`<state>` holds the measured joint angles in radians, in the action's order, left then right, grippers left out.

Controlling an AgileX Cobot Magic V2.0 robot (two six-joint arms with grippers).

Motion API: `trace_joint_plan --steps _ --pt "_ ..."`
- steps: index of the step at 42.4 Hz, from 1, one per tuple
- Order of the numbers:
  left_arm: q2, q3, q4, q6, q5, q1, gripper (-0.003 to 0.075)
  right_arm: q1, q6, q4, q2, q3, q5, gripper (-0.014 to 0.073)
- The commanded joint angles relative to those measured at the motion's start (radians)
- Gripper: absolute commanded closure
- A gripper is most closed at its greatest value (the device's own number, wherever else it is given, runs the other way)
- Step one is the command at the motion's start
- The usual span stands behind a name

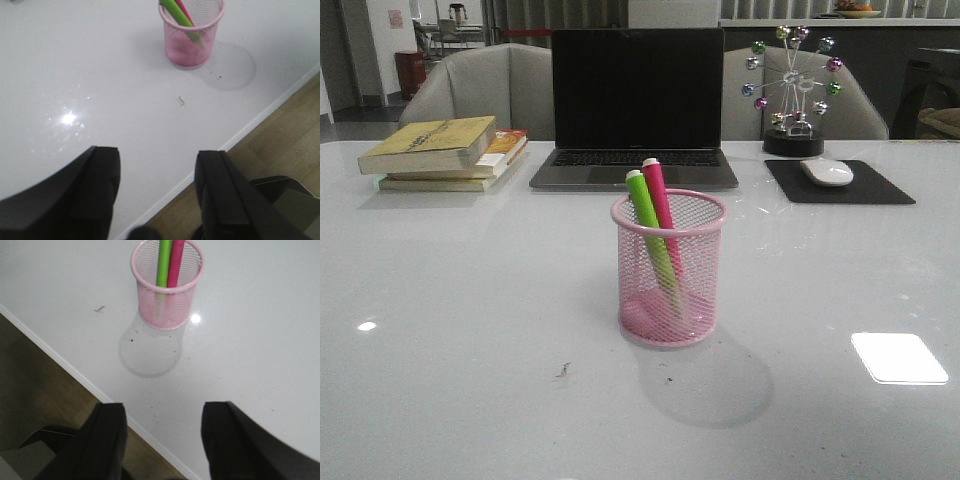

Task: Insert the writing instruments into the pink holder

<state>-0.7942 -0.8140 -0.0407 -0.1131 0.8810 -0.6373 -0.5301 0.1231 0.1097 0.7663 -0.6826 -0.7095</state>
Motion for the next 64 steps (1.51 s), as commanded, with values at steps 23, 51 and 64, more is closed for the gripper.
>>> trace_joint_plan --steps 23,51,64 --pt "0.098 0.073 -0.008 0.097 -0.059 0.010 0.0312 0.010 -0.114 -0.125 -0.090 -0.025 -0.053 0.0180" --pt "0.098 0.073 -0.016 0.097 -0.080 0.010 0.0627 0.010 -0.085 -0.119 -0.091 -0.025 -0.062 0.0537" --pt "0.098 0.073 -0.016 0.097 -0.080 0.010 0.0627 0.010 -0.085 -0.119 -0.091 -0.025 -0.062 0.0537"
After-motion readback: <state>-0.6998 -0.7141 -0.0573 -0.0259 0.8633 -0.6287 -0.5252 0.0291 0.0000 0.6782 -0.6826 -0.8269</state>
